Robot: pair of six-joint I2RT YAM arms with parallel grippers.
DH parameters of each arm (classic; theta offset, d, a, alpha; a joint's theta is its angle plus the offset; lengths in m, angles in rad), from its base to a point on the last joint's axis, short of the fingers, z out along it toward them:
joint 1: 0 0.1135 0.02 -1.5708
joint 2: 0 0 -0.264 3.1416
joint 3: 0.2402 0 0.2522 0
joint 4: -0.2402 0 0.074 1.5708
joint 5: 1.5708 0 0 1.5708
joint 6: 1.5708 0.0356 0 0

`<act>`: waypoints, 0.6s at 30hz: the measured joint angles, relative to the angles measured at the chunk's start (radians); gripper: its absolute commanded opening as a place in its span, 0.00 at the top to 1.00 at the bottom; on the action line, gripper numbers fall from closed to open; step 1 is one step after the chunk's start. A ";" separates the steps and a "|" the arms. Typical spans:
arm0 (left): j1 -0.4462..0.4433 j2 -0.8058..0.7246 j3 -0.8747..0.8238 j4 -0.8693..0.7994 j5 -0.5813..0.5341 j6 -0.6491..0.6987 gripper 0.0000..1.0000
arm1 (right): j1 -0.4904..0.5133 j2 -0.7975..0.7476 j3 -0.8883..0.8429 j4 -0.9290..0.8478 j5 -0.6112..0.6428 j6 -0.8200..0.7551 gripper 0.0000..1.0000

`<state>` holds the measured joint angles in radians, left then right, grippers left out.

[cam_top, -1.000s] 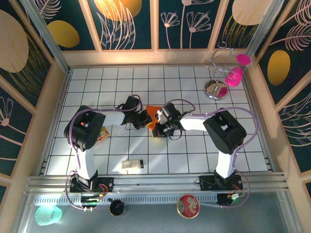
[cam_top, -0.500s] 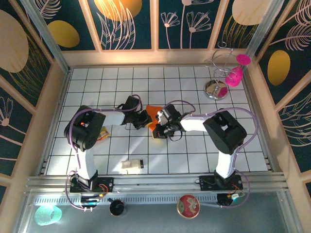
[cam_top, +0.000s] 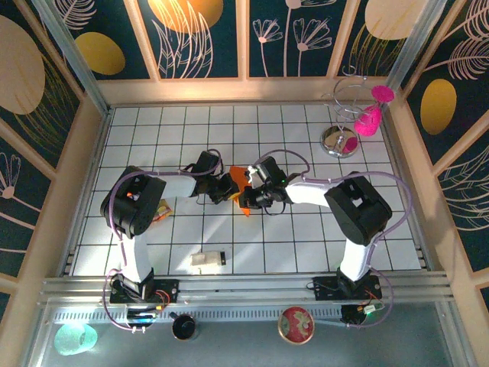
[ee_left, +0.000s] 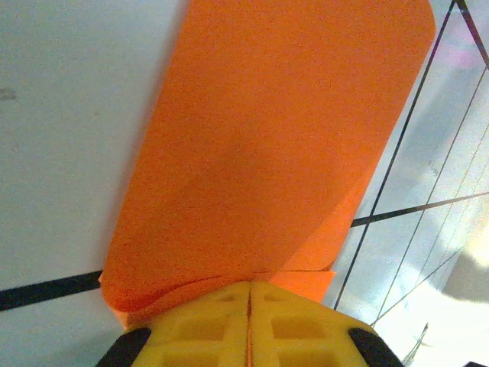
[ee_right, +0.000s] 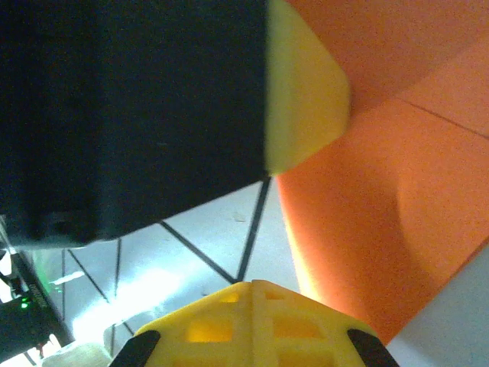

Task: Fold a paper plane with a square sheet of paper (pick it up from the middle)
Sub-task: Third fold the triangle at the center of the table.

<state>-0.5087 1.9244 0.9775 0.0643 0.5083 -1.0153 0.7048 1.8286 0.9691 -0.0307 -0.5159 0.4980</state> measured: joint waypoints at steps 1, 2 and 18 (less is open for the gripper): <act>0.000 0.000 0.000 0.000 0.000 0.000 0.92 | 0.000 0.008 0.000 0.000 0.000 0.000 1.00; 0.000 0.000 0.000 0.000 0.000 0.000 0.92 | 0.000 0.014 0.000 -0.002 0.000 0.000 1.00; 0.004 0.005 0.000 0.005 0.008 0.000 0.92 | 0.018 -0.002 -0.064 -0.004 -0.011 -0.002 1.00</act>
<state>-0.5049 1.9293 0.9771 0.0689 0.5163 -1.0153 0.7231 1.8263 0.9047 -0.0349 -0.5266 0.4957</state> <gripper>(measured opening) 0.080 0.046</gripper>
